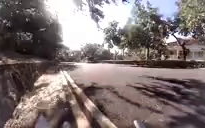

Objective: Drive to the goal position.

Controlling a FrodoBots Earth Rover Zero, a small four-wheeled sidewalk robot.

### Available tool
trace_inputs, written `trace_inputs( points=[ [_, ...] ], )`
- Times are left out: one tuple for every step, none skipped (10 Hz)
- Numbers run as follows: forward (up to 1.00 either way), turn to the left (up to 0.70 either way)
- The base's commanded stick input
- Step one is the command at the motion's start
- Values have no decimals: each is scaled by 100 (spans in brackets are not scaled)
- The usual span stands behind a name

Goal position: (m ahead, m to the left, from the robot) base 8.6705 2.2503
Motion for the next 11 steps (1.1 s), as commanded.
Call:
trace_inputs(
  points=[
    [70, 0],
    [70, 0],
    [70, 0],
    [70, 0],
    [70, 0],
    [70, 0],
    [70, 0],
    [70, 0],
    [70, 0],
    [70, 0],
    [70, 0]
  ],
)
